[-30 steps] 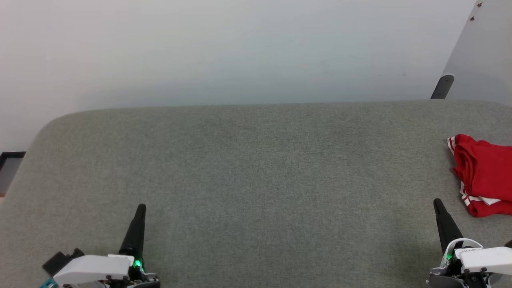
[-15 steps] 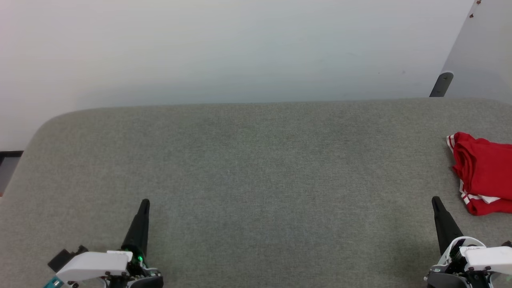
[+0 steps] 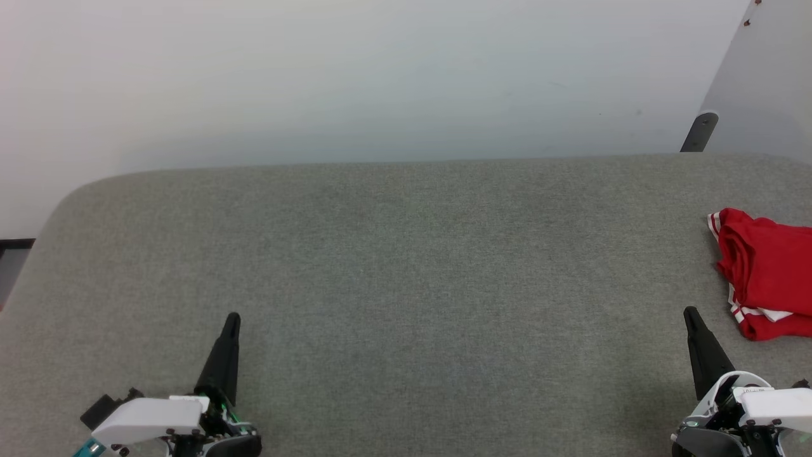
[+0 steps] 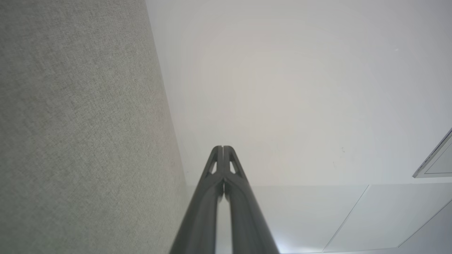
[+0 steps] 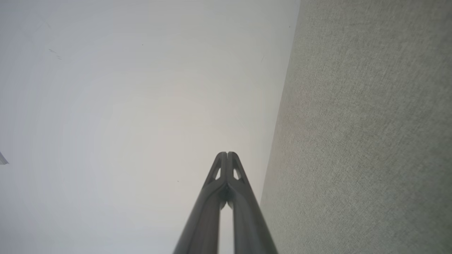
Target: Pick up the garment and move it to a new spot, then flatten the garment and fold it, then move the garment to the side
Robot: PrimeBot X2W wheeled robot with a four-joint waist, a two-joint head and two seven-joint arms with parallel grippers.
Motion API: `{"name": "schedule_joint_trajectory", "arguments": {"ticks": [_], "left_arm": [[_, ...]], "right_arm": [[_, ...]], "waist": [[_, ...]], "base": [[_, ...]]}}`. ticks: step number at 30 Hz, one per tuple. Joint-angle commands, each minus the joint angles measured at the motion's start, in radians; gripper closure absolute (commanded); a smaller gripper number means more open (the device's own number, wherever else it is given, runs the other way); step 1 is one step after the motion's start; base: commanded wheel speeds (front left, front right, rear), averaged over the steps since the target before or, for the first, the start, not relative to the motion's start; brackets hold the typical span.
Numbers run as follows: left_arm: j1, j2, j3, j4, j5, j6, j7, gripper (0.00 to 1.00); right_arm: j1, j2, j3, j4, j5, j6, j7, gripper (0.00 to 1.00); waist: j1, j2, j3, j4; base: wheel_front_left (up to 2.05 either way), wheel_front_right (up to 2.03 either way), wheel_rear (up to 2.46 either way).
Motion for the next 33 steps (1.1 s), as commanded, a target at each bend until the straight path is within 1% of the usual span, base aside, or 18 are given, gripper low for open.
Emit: {"name": "schedule_joint_trajectory", "arguments": {"ticks": [1,33], "left_arm": [[-0.009,0.0,0.003,0.001,-0.003,-0.006,0.003,1.0],[-0.009,0.0,0.003,0.001,-0.003,-0.006,0.003,1.0]], "right_arm": [[-0.003,0.004,0.0,-0.003,0.003,0.0,0.003,1.0],[-0.002,0.004,0.0,-0.003,0.004,0.0,0.002,1.0]], "waist": [[0.0,-0.0001,0.0,0.0],[0.0,-0.0001,0.0,0.0]], "base": [[0.0,0.0,0.0],[0.0,0.0,0.0]]}}
